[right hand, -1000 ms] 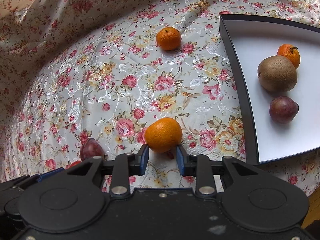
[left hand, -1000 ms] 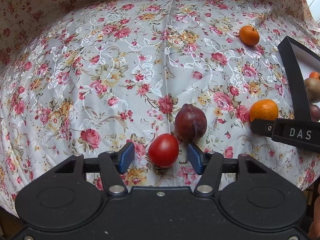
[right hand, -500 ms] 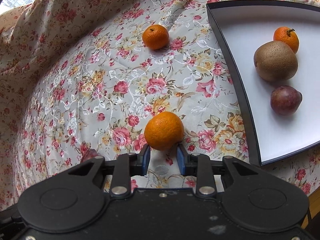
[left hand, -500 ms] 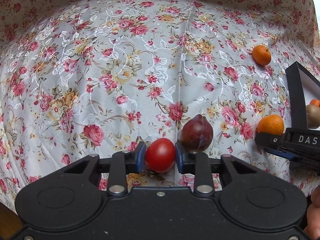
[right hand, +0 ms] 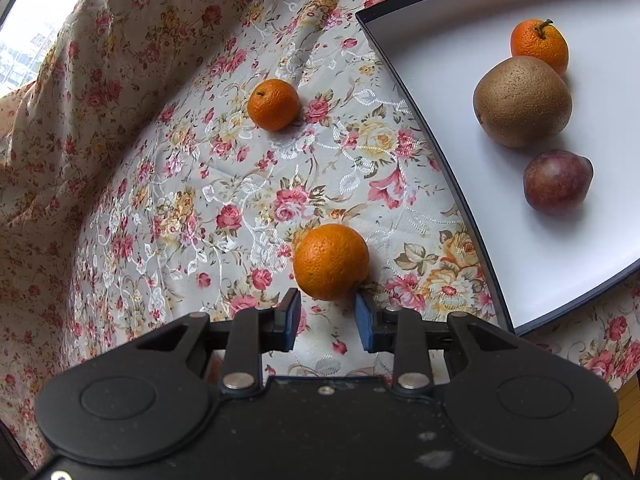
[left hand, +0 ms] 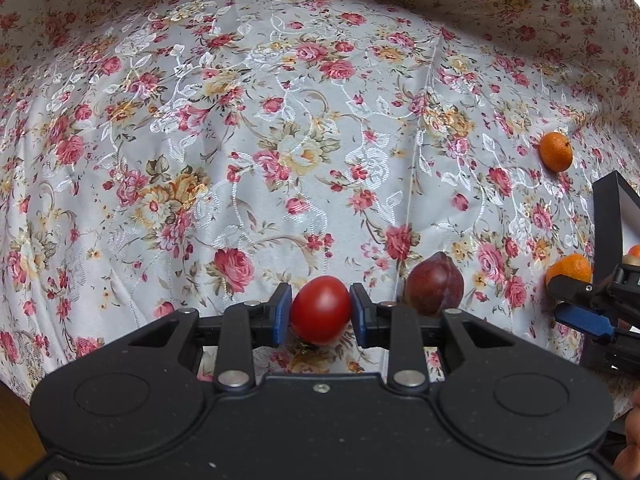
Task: Organize fruits
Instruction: 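Lift the tangerine with the right gripper while the left gripper closes on the tomato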
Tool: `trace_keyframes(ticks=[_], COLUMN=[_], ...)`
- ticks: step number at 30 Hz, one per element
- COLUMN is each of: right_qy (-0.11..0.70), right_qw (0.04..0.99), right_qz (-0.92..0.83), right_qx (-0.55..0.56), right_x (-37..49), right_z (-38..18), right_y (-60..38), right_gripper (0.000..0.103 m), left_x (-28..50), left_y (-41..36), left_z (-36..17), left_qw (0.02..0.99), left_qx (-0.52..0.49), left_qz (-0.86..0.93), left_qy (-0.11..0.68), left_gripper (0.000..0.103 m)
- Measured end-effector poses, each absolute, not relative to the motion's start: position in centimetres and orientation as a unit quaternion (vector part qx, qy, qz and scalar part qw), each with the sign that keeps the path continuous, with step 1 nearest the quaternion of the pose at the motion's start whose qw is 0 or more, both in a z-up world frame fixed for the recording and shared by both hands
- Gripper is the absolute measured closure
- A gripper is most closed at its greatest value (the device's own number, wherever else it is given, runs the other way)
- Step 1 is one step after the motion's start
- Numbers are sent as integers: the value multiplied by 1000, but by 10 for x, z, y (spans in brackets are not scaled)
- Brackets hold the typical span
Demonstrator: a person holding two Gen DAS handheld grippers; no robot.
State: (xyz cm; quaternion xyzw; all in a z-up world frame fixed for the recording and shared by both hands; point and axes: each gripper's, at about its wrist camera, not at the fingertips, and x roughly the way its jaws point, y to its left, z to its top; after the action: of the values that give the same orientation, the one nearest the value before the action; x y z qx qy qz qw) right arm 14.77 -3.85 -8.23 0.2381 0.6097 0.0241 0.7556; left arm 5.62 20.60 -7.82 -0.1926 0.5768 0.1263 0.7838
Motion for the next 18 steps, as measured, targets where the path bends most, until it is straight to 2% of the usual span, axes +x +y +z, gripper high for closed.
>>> trace_keyframes(ticks=[8,18], right_qy=[595,573], right_qw=[765,793], right_qz=[-6,-37], right_qx=[247,204], right_x=[159,182], right_z=[-84,-89], right_y=[-36,-12], right_gripper=[69,67], left_x=[52,50], left_y=[214,221], left_z=[-76,-71], left_qw=[785,792], left_qx=[-196,-196], left_qz=[130,127], left_qy=[573,564], left_gripper=[63,63])
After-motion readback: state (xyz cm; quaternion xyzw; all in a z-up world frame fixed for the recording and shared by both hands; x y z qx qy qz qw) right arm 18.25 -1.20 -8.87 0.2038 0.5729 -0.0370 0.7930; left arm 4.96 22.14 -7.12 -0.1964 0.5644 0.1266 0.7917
